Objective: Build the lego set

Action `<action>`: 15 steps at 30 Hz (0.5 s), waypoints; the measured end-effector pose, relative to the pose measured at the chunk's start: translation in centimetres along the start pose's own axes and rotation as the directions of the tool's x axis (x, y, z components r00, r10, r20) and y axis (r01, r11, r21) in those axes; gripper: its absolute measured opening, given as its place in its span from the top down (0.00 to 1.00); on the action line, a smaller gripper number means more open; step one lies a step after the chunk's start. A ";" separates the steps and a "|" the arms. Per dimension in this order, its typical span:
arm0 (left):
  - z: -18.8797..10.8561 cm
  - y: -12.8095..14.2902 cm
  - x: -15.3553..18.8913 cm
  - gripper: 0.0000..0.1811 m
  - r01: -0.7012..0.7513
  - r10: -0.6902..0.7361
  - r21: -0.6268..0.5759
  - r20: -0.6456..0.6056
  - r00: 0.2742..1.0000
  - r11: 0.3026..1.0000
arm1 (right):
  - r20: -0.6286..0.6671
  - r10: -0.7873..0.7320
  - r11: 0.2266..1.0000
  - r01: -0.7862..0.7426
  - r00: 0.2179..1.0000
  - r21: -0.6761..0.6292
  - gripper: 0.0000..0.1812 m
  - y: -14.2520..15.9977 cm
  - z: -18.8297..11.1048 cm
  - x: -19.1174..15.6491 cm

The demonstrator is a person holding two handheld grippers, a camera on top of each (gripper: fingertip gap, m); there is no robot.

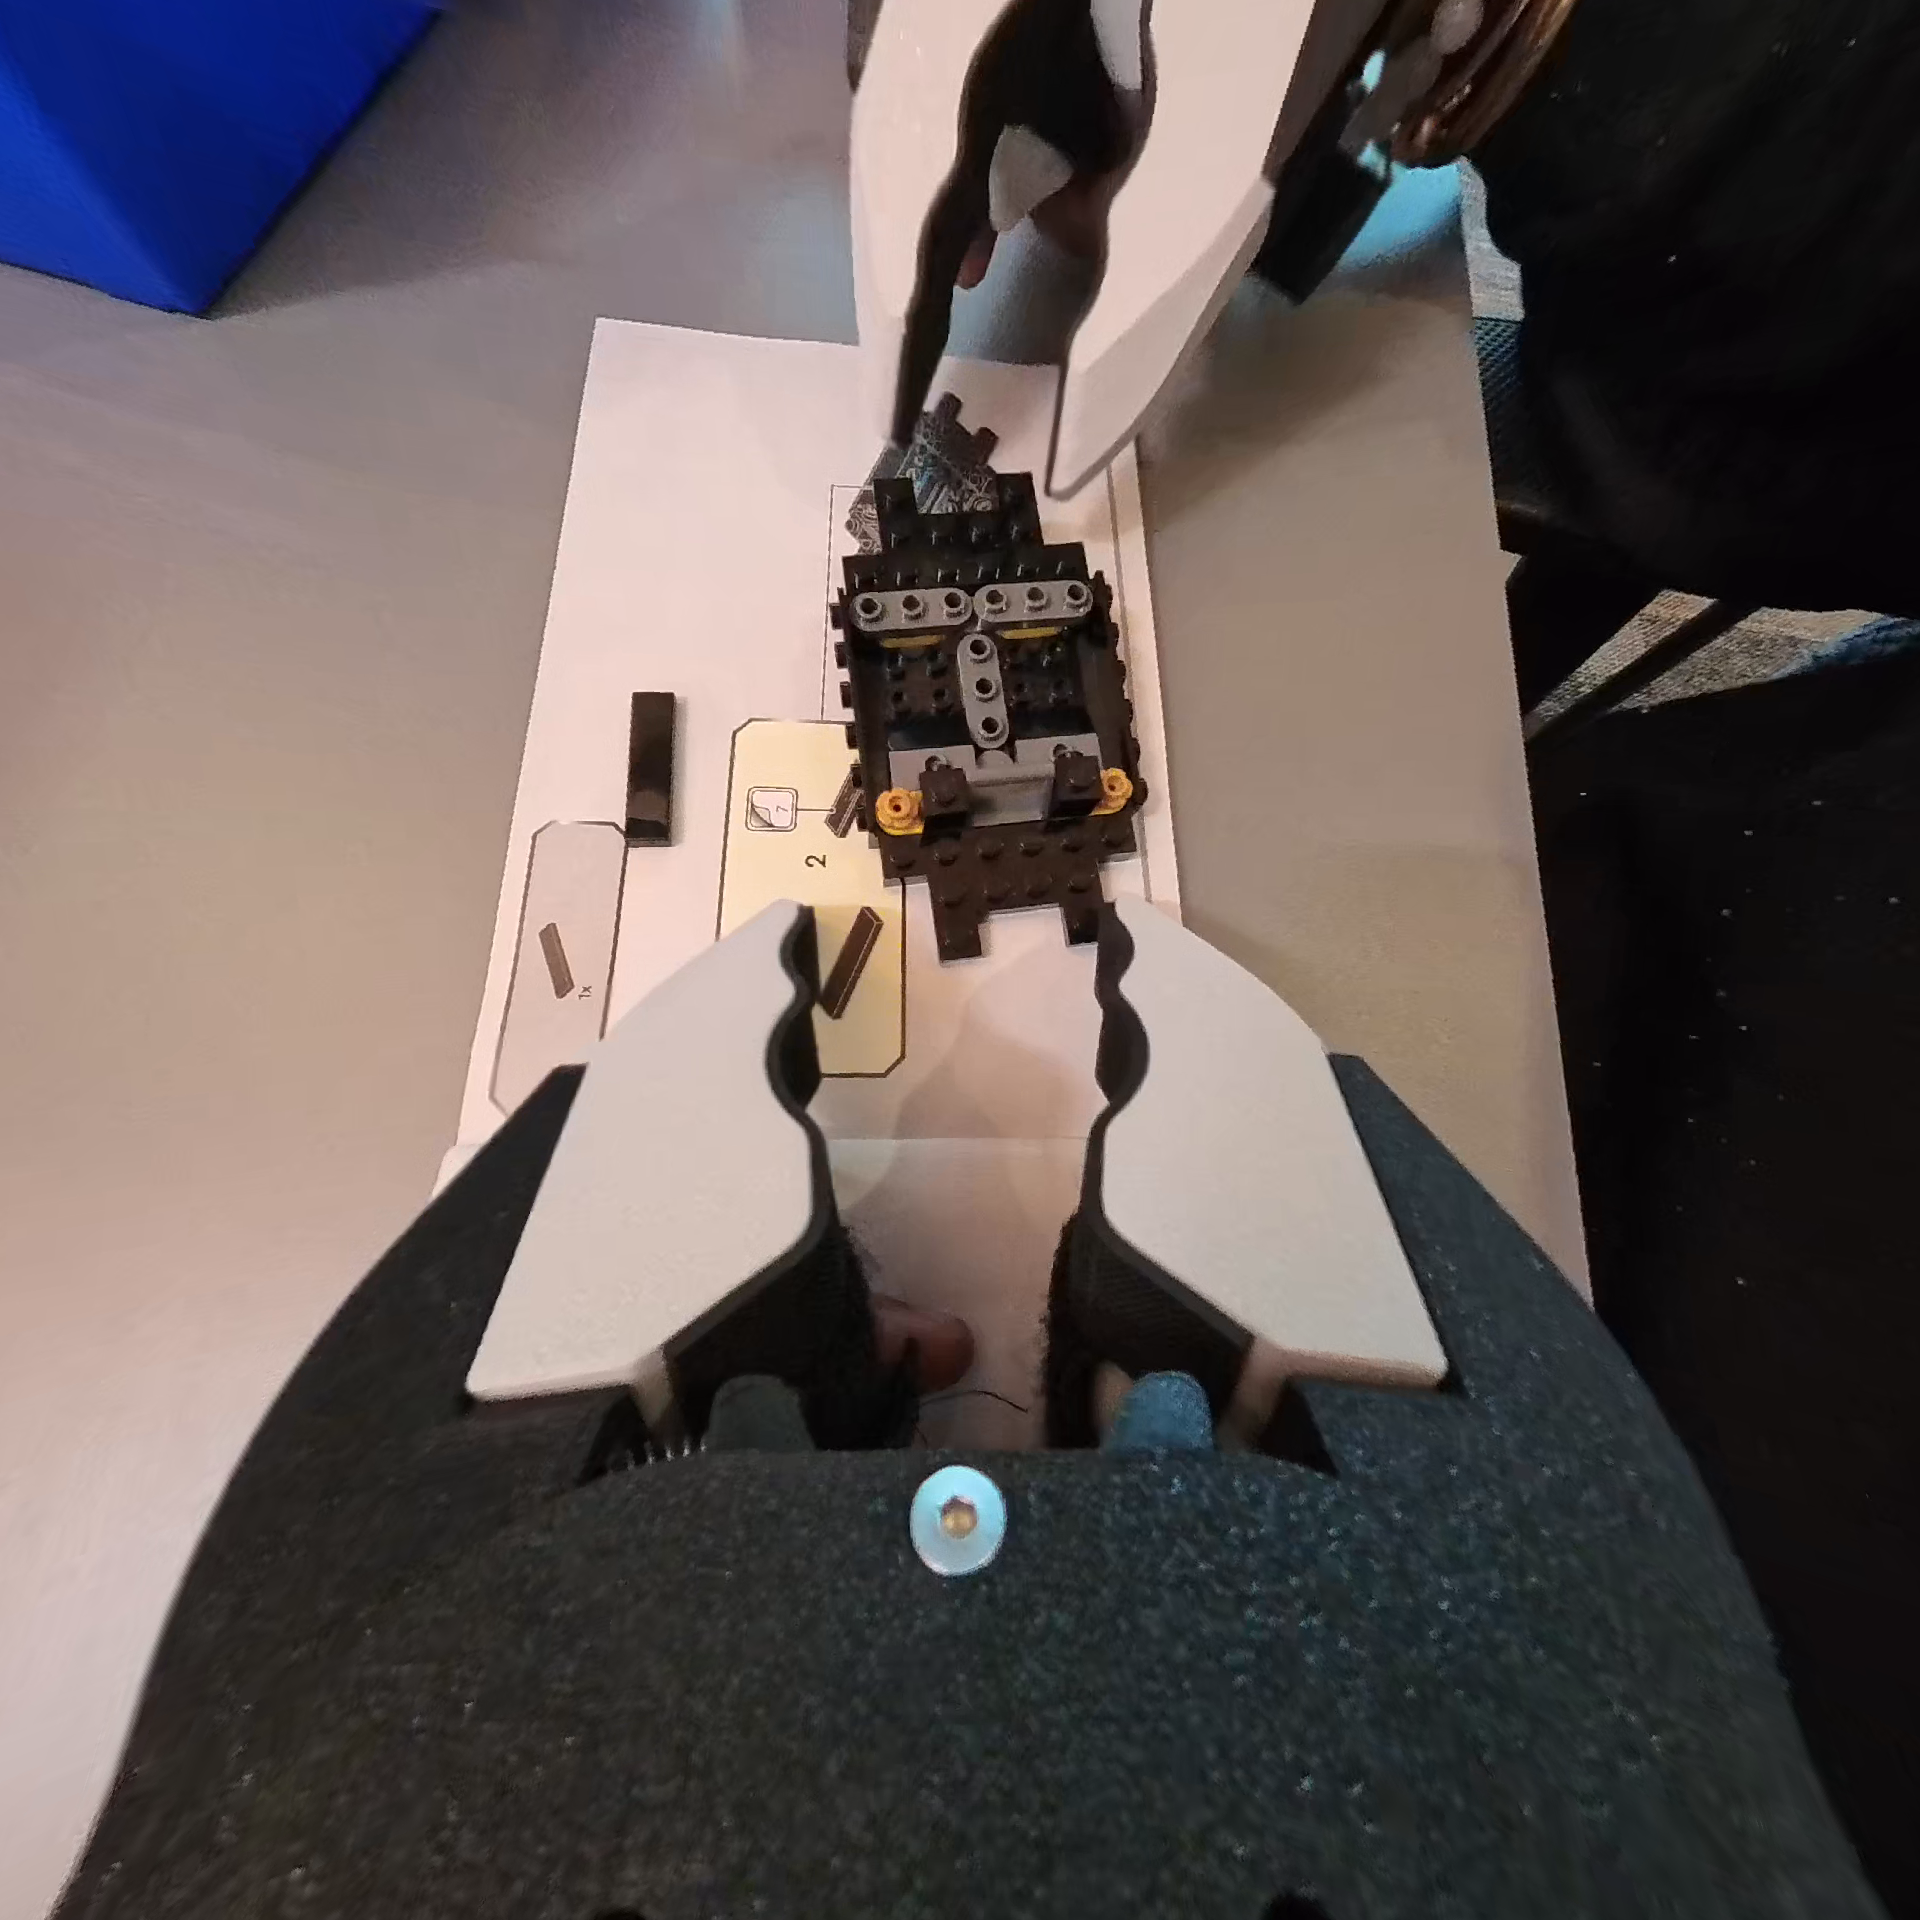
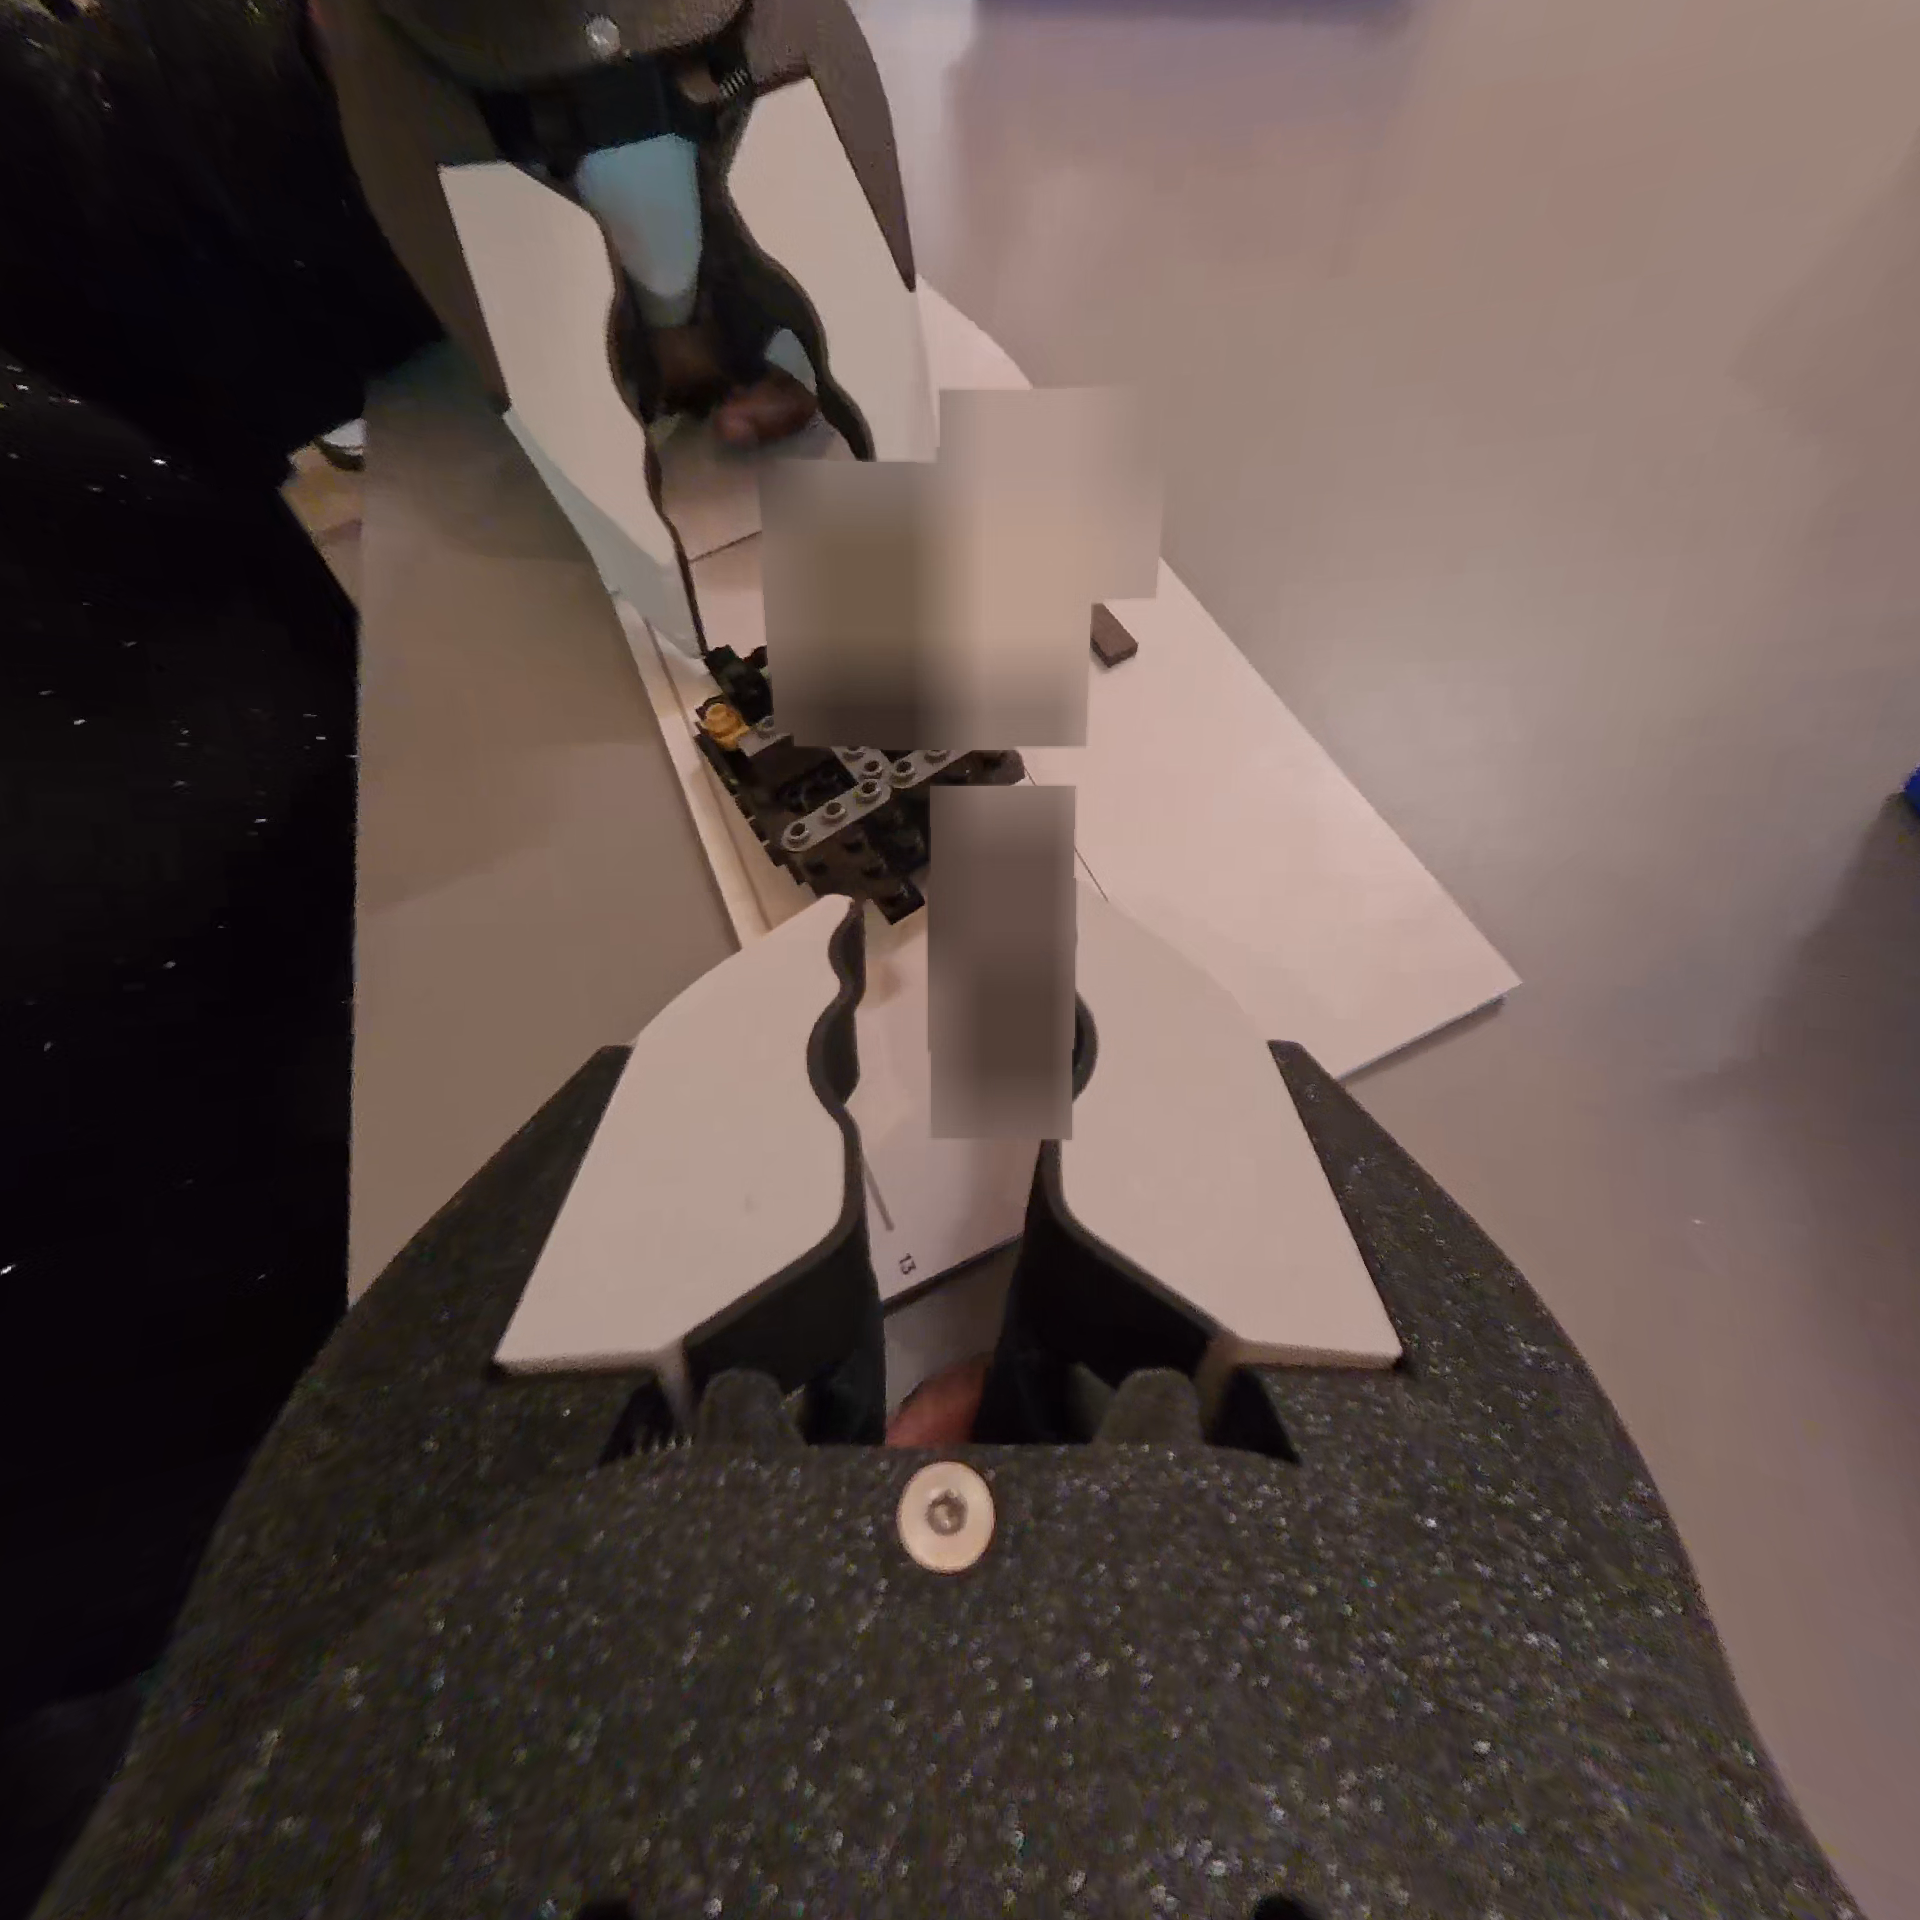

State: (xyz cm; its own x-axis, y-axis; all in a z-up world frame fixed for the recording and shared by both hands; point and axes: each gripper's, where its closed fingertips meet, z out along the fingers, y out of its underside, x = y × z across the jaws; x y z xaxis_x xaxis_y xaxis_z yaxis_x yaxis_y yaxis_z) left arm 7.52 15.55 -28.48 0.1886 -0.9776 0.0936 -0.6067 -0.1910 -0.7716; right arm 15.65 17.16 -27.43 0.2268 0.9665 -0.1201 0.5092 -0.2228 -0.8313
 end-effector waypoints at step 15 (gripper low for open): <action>-1.1 -1.1 -0.4 0.74 0.116 -0.107 0.092 -0.097 0.990 0.989 | 0.149 -0.214 0.924 0.249 0.965 -0.290 0.90 -5.5 3.6 3.3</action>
State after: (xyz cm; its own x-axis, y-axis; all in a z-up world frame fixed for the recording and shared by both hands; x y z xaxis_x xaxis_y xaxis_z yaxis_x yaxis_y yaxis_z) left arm 7.23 16.06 -27.01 0.1767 -0.9556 0.2359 -0.5074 -0.2938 -0.8101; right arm 10.59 22.00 -25.24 -0.0136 0.9997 -0.0193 0.7681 -0.0019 -0.6403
